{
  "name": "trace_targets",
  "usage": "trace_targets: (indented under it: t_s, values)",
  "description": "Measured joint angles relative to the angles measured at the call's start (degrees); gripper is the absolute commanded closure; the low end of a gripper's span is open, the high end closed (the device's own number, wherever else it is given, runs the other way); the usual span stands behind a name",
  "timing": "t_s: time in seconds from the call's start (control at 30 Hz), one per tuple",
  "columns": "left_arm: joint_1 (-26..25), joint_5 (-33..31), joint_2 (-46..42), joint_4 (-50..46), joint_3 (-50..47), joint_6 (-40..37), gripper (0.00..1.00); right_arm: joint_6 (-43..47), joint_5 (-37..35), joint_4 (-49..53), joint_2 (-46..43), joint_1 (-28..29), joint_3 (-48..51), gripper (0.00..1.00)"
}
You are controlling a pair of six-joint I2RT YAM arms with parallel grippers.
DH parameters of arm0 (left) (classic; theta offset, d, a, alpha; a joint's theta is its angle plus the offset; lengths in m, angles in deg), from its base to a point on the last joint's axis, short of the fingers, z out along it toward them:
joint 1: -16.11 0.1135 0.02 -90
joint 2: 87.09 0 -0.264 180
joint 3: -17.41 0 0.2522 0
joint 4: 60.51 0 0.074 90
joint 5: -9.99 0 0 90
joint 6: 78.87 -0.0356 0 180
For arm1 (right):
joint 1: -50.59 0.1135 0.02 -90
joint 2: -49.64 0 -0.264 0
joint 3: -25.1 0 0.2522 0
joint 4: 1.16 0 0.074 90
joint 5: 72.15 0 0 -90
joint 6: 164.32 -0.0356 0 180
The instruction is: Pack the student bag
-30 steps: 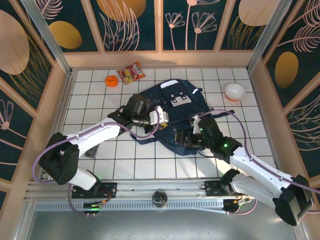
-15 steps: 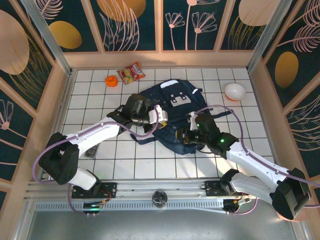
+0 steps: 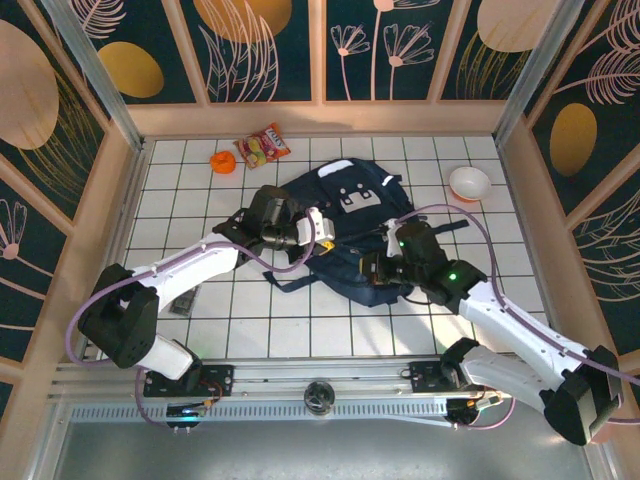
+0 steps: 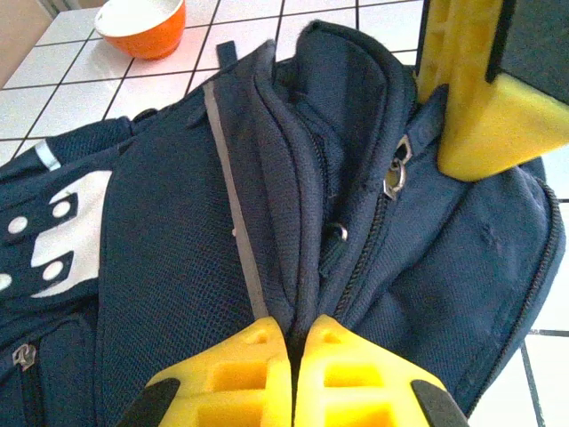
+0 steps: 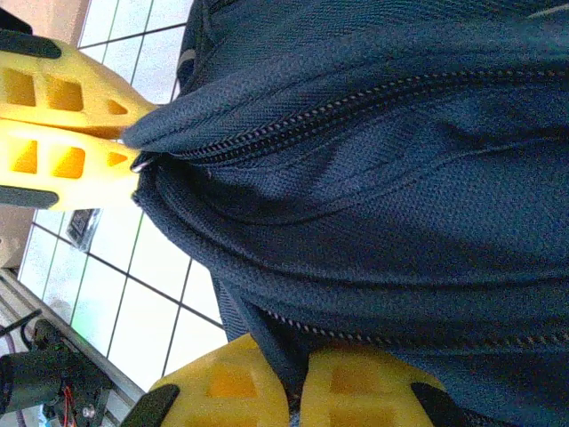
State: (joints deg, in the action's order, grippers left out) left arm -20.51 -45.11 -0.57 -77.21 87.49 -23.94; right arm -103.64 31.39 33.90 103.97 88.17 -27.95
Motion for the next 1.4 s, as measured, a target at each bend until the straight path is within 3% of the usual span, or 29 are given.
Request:
trace_targets:
  t_s: [0.2, 0.37, 0.47, 0.5, 0.63, 0.7, 0.77, 0.83, 1.0, 1.03, 1.1, 1.17, 1.4]
  values:
    - [3.69, -2.34, 0.00, -1.42, -0.04, -0.66, 1.00, 2.14, 0.46, 6.47, -0.39, -3.17, -0.22, 1.00]
    - [3.69, 0.68, 0.00, -1.81, -0.04, -0.61, 0.98, 2.45, 3.61, 5.62, -0.04, -3.32, -0.22, 1.00]
    - [3.41, 4.00, 0.00, -1.14, -0.35, -1.11, 0.55, 2.54, 5.29, 4.55, 1.01, -3.32, -0.22, 1.00]
    - [3.21, 4.55, 0.00, -0.66, -0.70, -1.09, 0.46, 2.69, 5.73, 4.35, 1.22, -3.32, -0.22, 1.00]
    - [1.14, 5.18, 0.26, -0.15, -1.62, -2.91, 0.21, 3.76, 6.45, 4.13, 1.46, -3.37, -0.33, 1.00]
    - [-0.81, 4.66, 0.94, 0.17, -1.57, -4.02, 0.17, 4.02, 6.56, 4.15, 1.64, -3.37, -0.66, 1.00]
    - [-2.89, 3.78, 2.32, 0.68, -1.55, -4.81, 0.18, 4.57, 7.10, 4.04, 2.08, -3.39, -0.98, 1.00]
    - [-3.98, 2.97, 4.00, 1.49, -1.31, -4.79, 0.28, 5.05, 7.54, 4.02, 2.56, -3.43, -1.18, 1.00]
    - [-3.98, 0.07, 7.28, 4.09, 0.52, -4.26, 0.84, 6.05, 8.07, 4.28, 3.50, -3.43, -1.62, 0.99]
    - [-3.93, 0.07, 7.45, 4.20, 0.70, -4.28, 0.90, 6.23, 8.00, 4.26, 3.63, -3.54, -1.88, 0.91]
    - [-3.93, -0.11, 7.45, 4.44, 0.70, -4.63, 0.94, 6.47, 8.02, 4.44, 3.74, -3.98, -2.27, 0.80]
    - [-3.89, 0.02, 7.45, 4.42, 0.70, -4.85, 0.94, 6.67, 8.52, 4.61, 3.74, -4.46, -2.54, 0.77]
    - [-3.82, 0.44, 7.43, 4.39, 0.70, -5.01, 0.94, 6.75, 11.30, 4.24, 6.69, -5.68, -3.72, 0.77]
